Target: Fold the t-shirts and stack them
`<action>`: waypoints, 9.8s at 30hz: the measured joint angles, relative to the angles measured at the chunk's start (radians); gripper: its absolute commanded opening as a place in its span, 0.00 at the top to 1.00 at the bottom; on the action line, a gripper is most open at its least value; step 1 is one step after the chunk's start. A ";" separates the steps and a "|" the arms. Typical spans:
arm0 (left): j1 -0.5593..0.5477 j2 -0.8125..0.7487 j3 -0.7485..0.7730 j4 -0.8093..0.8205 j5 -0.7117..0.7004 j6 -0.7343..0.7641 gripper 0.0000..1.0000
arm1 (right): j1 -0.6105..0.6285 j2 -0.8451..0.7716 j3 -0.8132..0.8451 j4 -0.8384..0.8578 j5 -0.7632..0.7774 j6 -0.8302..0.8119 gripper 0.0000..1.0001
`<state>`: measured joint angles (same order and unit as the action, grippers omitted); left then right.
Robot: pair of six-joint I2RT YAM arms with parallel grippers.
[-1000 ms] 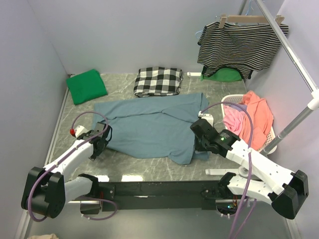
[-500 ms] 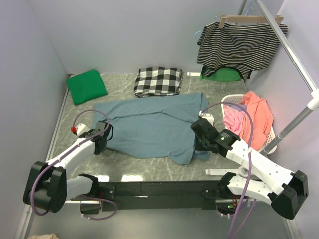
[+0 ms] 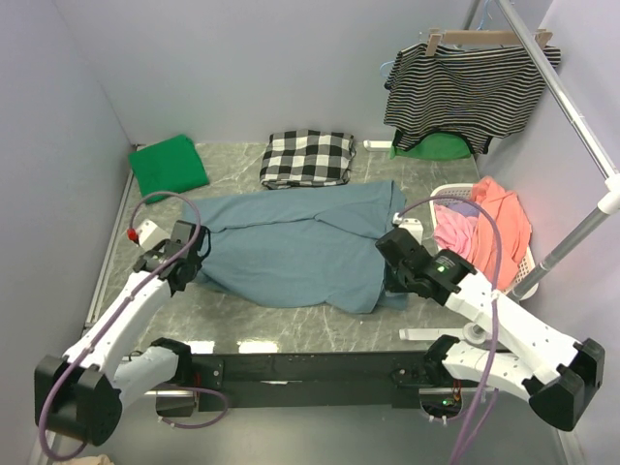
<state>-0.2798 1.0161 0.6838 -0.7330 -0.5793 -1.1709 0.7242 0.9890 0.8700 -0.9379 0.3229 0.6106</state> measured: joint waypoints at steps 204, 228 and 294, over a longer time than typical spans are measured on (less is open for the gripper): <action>0.130 0.554 0.285 0.304 0.280 0.493 0.01 | -0.365 0.599 0.010 0.647 -0.417 0.099 0.31; 0.130 0.537 0.253 0.327 0.298 0.506 0.01 | -0.365 0.638 0.006 0.735 -0.432 0.071 1.00; 0.090 0.662 0.311 0.228 0.101 0.524 0.01 | -0.402 0.613 0.087 0.345 0.096 0.069 0.33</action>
<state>-0.1894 1.6783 0.9947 -0.5049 -0.4786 -0.6472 0.3225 1.6020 0.9573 -0.5926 0.4191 0.6792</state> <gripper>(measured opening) 0.995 0.655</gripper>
